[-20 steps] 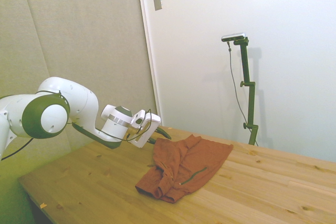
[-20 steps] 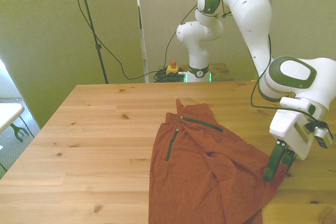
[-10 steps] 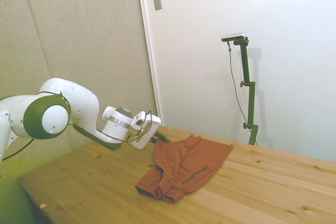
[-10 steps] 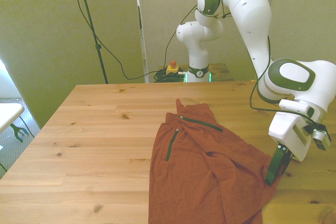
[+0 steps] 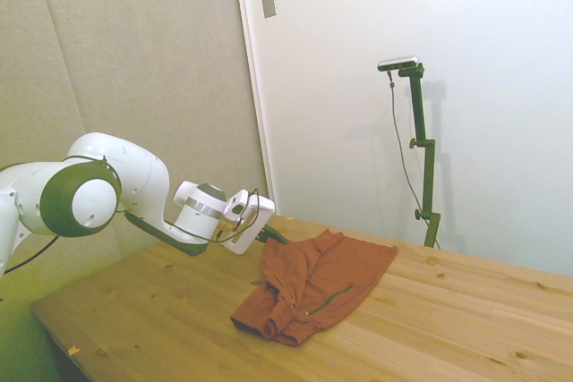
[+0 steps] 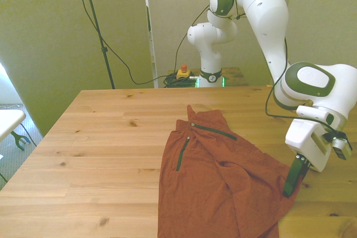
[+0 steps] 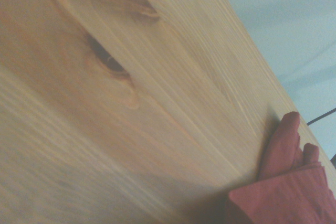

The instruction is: Fold the shorts

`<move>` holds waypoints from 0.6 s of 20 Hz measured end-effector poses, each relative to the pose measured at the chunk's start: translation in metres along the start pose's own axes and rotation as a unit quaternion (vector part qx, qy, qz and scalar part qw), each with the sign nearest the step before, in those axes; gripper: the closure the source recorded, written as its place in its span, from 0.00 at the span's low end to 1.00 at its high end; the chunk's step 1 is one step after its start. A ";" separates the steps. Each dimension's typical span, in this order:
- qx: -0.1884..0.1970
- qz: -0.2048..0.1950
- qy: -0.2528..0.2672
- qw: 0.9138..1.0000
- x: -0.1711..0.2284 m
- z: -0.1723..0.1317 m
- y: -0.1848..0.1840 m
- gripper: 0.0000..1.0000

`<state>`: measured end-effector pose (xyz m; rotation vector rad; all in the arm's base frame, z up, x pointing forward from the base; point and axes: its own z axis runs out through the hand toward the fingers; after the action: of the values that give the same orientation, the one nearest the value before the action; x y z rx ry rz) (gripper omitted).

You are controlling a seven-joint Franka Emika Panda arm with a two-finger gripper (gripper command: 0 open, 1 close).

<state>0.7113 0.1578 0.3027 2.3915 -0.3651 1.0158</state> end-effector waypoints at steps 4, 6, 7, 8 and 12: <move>0.003 0.015 0.016 1.000 0.024 -0.018 0.012 1.00; 0.005 0.024 0.024 0.999 0.037 -0.028 0.020 1.00; 0.005 0.028 0.028 0.999 0.043 -0.032 0.024 1.00; 0.004 0.034 0.031 0.999 0.049 -0.034 0.030 1.00; -0.010 0.062 0.041 0.997 0.079 -0.035 0.071 1.00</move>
<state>0.7144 0.1147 0.4061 2.3242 -0.4960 1.1559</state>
